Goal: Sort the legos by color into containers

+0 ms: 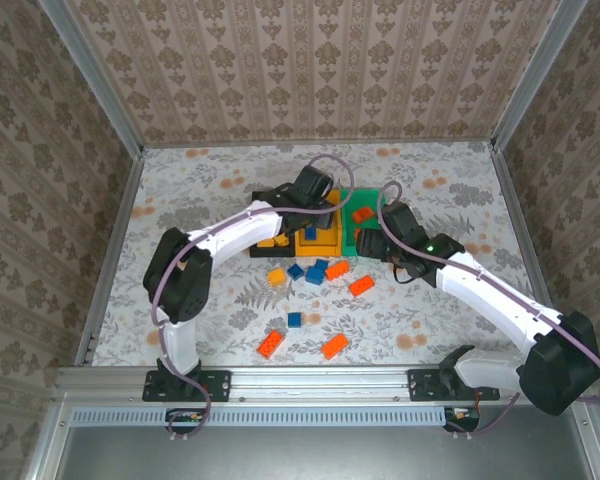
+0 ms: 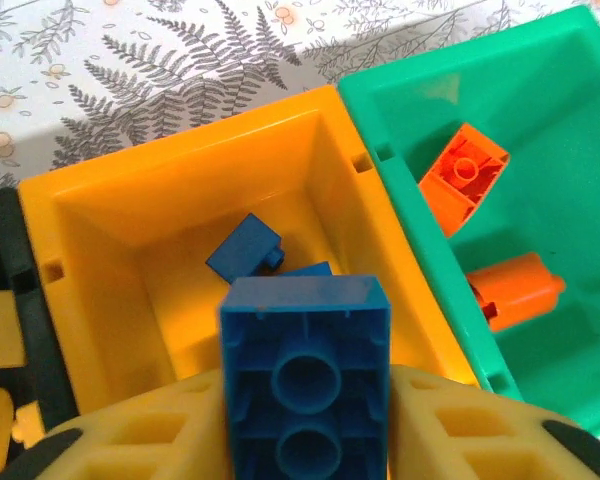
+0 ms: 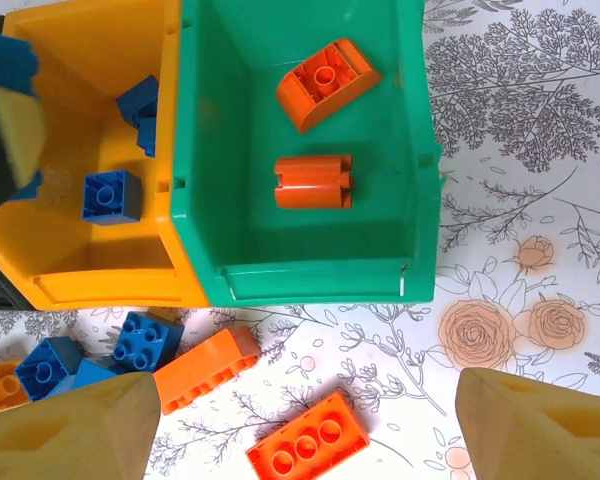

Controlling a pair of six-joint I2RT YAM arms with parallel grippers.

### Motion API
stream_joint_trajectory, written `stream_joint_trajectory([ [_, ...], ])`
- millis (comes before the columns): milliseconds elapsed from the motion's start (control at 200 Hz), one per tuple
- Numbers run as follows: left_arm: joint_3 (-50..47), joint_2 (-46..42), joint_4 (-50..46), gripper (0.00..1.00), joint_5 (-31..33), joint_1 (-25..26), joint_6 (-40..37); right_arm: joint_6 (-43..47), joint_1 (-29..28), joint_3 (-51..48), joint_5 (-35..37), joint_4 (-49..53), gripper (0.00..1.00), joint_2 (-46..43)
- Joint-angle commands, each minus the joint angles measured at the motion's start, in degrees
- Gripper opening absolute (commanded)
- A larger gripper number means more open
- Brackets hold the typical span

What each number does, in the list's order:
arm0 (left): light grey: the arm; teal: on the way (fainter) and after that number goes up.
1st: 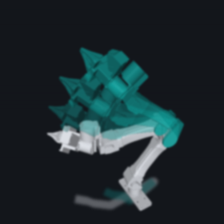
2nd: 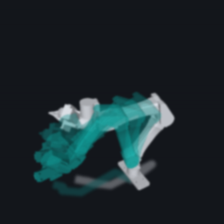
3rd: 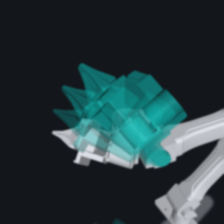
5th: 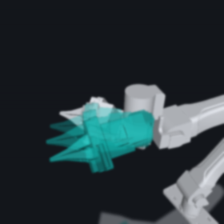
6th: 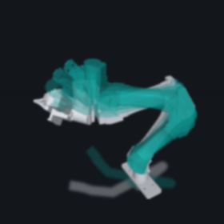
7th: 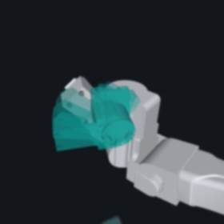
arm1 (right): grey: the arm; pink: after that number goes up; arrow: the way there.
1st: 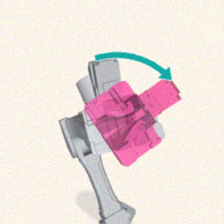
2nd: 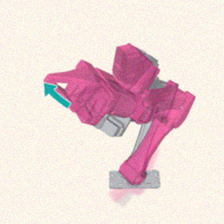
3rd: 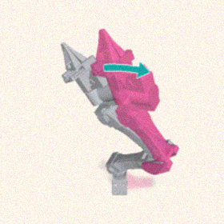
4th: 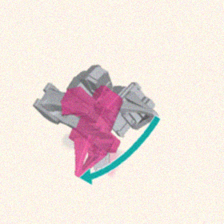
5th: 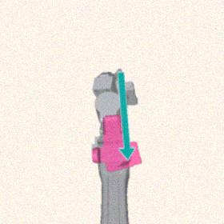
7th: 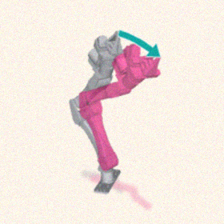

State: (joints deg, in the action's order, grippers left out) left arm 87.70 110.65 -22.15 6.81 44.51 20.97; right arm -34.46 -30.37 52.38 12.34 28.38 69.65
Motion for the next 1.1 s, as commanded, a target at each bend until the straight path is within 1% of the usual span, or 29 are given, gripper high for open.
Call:
stream_joint_trajectory([
  [0, 5.0, 1.9, -4.7, 0.51, -0.8, -0.7, 1.8, 1.0, 0.3, -1.0, -1.8, -0.8, 0.79, -1.8],
  [65, 5.7, 2.5, -4.8, 0.58, -1.3, -0.7, 2.3, 1.4, 0.3, -1.1, -2.5, -0.8, 0.79, -2.1],
  [200, 4.7, -0.3, -2.6, 0.76, -3.5, -0.7, 3.9, 2.6, 0.2, -1.8, -4.7, -1.1, 0.8, -2.4],
  [310, -0.2, -6.8, 1.7, 0.9, -5.6, -0.3, 5.4, 3.2, -0.6, -2.3, -5.8, 0.3, 0.8, -1.7],
  [415, -6.0, -13.5, 4.5, 0.99, -6.8, 0.1, 7.0, 3.1, -2.0, -4.0, -5.9, 1.4, 0.81, -0.4],
  [560, -16.6, -23.3, 7.8, 1.0, -6.8, 1.6, 9.5, 3.0, -3.9, -5.9, -5.3, 1.4, 0.82, 3.6],
  [665, -24.2, -30.7, 8.6, 1.0, -3.7, 3.9, 10.4, 0.6, -6.0, -5.9, -3.5, 1.1, 0.82, 7.1],
  [755, -29.3, -36.5, 7.8, 1.0, -0.2, 6.2, 10.6, -4.6, -8.6, -6.2, -0.2, 0.3, 0.82, 9.5],
  [800, -31.6, -39.0, 7.3, 1.0, 1.4, 7.4, 10.9, -8.9, -9.9, -6.4, 2.2, -0.2, 0.83, 9.7],
  [810, -32.1, -39.5, 7.2, 1.0, 1.8, 7.7, 11.1, -9.7, -10.2, -6.5, 2.7, -0.4, 0.83, 11.0],
  [910, -36.7, -44.5, 6.7, 1.0, 4.5, 9.6, 12.4, -18.2, -11.5, -6.4, 4.5, -1.2, 0.84, 14.2],
  [1015, -41.0, -48.8, 6.4, 1.0, 4.7, 10.0, 14.3, -24.5, -11.4, -5.2, 6.1, -0.5, 0.83, 17.2],
  [1095, -43.5, -51.5, 6.1, 1.0, 4.5, 10.1, 15.1, -27.1, -11.5, -4.4, 8.1, -0.2, 0.83, 18.6],
])
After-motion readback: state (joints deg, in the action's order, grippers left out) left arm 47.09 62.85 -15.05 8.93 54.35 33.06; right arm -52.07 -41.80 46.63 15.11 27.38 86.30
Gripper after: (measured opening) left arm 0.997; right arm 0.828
